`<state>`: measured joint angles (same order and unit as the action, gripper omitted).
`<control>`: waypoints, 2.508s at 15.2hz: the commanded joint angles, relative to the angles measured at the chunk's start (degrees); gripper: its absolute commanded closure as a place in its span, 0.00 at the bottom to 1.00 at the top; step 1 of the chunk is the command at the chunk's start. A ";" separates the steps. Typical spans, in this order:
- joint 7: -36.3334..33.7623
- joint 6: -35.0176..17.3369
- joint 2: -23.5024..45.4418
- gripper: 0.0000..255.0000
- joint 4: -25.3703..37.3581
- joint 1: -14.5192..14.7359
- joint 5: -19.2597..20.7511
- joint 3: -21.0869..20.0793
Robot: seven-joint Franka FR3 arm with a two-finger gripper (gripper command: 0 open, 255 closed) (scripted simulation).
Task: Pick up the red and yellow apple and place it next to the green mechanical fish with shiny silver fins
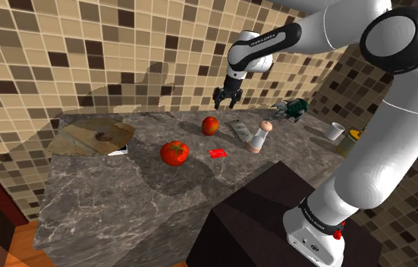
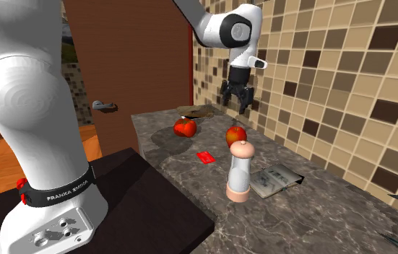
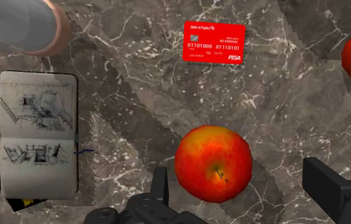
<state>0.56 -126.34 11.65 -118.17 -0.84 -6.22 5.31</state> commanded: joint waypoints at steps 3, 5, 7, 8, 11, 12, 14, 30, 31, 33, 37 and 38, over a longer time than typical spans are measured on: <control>1.63 -1.45 9.24 0.00 8.07 -0.71 -2.20 -0.58; 1.70 -2.11 9.73 0.00 7.91 -0.73 -2.30 -0.67; 1.82 -3.39 10.57 0.00 7.46 -0.71 -2.49 -0.78; 1.89 -4.02 11.02 0.00 7.28 -0.70 -2.60 -0.84; 2.12 -6.25 12.67 0.00 6.69 -0.68 -2.96 -1.06; 2.12 -6.26 12.66 0.00 6.68 -0.68 -2.96 -1.06; 2.12 -6.25 12.67 0.00 6.69 -0.68 -2.96 -1.06; 2.01 -5.66 12.15 1.00 6.77 -0.65 -2.85 -1.01; 1.90 -5.06 11.64 1.00 6.86 -0.62 -2.75 -0.96; 1.69 -3.85 10.67 1.00 7.12 -0.57 -2.54 -0.86; 1.26 -1.38 8.80 1.00 7.75 -0.48 -2.13 -0.69; 1.16 -0.75 8.36 1.00 7.94 -0.46 -2.04 -0.65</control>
<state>1.80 -127.82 20.38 -110.57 -1.30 -8.36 4.61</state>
